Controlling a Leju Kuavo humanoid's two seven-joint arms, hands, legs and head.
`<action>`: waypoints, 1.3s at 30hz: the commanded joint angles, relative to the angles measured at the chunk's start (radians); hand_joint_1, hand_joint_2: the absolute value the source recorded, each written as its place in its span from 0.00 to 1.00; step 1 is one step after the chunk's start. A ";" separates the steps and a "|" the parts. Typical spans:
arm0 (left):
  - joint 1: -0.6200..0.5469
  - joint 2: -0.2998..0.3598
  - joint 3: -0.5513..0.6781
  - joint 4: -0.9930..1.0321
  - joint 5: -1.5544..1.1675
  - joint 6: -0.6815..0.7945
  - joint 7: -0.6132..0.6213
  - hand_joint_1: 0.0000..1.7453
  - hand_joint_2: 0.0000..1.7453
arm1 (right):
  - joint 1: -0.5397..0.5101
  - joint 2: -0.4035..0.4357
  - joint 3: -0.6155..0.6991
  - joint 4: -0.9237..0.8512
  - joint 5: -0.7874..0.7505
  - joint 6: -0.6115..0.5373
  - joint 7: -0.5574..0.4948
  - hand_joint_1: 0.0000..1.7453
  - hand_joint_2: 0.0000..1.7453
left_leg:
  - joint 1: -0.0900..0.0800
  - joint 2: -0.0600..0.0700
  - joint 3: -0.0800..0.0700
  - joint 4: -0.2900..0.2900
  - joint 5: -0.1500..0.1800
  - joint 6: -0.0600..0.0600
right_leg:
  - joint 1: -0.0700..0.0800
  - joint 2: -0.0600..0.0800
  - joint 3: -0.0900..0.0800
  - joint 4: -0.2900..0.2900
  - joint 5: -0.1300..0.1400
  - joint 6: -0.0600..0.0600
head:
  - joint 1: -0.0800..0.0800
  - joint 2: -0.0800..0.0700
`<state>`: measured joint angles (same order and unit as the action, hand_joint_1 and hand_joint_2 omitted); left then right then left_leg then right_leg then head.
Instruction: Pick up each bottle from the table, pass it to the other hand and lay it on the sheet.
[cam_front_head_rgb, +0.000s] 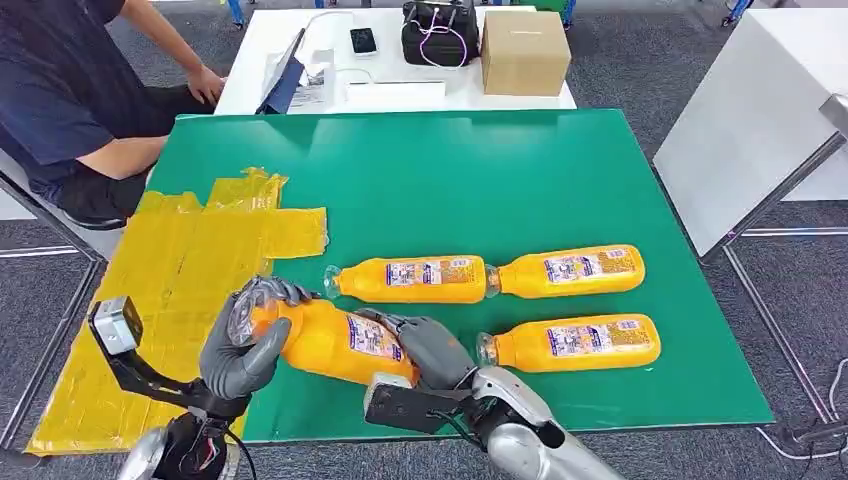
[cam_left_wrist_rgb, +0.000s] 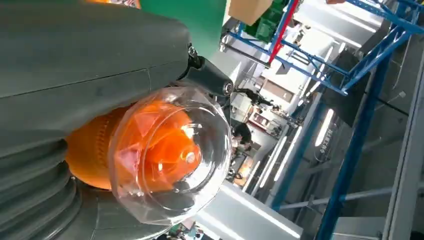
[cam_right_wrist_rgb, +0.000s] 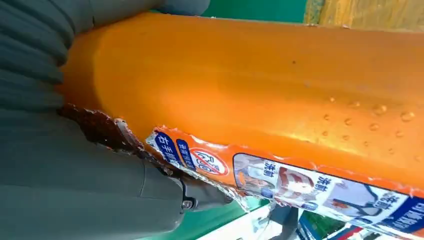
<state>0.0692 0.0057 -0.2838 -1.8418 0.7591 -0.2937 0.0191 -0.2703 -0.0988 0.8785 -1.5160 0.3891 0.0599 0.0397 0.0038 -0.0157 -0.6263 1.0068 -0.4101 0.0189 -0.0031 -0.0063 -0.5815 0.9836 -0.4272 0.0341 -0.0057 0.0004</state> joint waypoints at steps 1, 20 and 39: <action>-0.028 -0.006 -0.013 0.057 -0.004 -0.008 0.003 1.00 1.00 | -0.041 -0.004 0.014 0.039 0.005 0.001 0.013 1.00 1.00 | 0.000 0.001 0.003 0.000 -0.001 0.000 | 0.000 0.001 0.003 -0.001 0.000 0.000 | 0.000 0.000; 0.048 -0.047 0.159 -0.138 -0.391 0.262 -0.158 1.00 1.00 | 0.109 -0.013 -0.225 -0.075 0.129 -0.135 0.055 0.00 0.00 | 0.001 0.000 0.002 0.000 -0.001 -0.001 | 0.001 0.000 0.002 0.000 -0.001 0.000 | 0.000 0.000; 0.024 0.067 0.049 0.006 -1.729 0.300 -0.011 1.00 1.00 | 0.123 0.005 -0.486 0.017 0.299 -0.004 0.111 0.00 1.00 | 0.000 -0.001 0.005 -0.002 0.000 -0.001 | 0.000 -0.001 0.006 -0.003 0.000 -0.001 | 0.000 0.000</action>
<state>0.1514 -0.0229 -0.0923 -2.0676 -0.7190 0.0723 -0.0514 -0.0571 -0.1060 0.5039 -1.6632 0.6836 0.0004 0.1378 0.0037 -0.0161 -0.6263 1.0068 -0.4102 0.0190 -0.0033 -0.0065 -0.5816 0.9832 -0.4272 0.0339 -0.0057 0.0004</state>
